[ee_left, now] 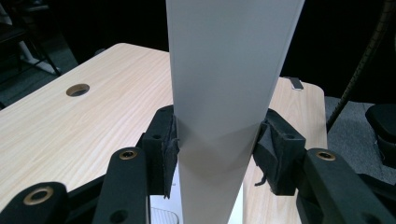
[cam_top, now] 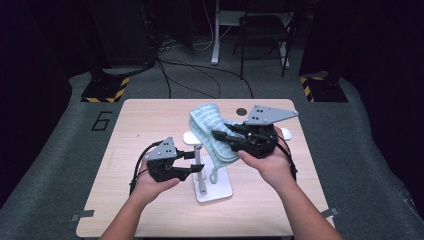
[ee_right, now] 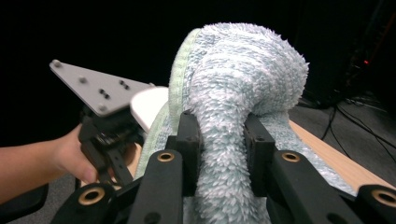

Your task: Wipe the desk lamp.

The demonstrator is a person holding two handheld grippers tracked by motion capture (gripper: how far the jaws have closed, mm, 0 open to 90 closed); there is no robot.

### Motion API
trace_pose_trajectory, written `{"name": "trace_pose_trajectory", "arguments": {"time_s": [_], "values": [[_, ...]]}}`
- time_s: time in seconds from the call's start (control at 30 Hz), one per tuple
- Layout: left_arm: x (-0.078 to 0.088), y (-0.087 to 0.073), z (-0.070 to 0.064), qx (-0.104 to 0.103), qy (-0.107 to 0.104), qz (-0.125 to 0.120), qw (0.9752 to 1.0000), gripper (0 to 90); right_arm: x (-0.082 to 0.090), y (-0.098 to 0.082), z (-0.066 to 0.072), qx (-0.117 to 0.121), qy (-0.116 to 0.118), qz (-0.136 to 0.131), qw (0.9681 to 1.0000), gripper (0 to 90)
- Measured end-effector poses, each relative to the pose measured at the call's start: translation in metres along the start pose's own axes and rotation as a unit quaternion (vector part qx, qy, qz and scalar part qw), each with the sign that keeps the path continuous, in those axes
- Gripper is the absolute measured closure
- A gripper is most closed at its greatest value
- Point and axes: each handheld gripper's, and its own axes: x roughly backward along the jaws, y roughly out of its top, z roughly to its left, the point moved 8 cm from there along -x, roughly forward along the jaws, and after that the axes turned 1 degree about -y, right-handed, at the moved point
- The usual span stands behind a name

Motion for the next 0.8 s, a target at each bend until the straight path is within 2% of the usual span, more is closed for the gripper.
{"name": "trace_pose_trajectory", "arguments": {"time_s": [0.2, 0.3, 0.5, 0.63, 0.8], "values": [[0.000, 0.000, 0.000, -0.003, -0.005, 0.001, 1.0000, 52.8, 0.026, -0.015, -0.026, -0.025, -0.025, 0.000, 0.9994, 72.8], [0.000, 0.000, 0.000, -0.002, -0.002, -0.001, 1.0000, 52.8, 0.040, -0.023, -0.037, -0.029, -0.038, -0.004, 0.9988, 72.8], [0.000, 0.000, 0.000, -0.003, -0.005, 0.001, 1.0000, 52.8, 0.070, -0.041, -0.060, -0.047, -0.068, -0.007, 0.9966, 72.8], [-0.001, 0.000, 0.000, -0.001, -0.004, -0.003, 1.0000, 52.8, 0.091, -0.054, -0.076, -0.065, -0.091, -0.007, 0.9937, 72.7], [-0.001, 0.000, 0.000, 0.000, -0.004, -0.003, 1.0000, 52.8, 0.112, -0.065, -0.093, -0.071, -0.117, -0.008, 0.9905, 72.7]]}}
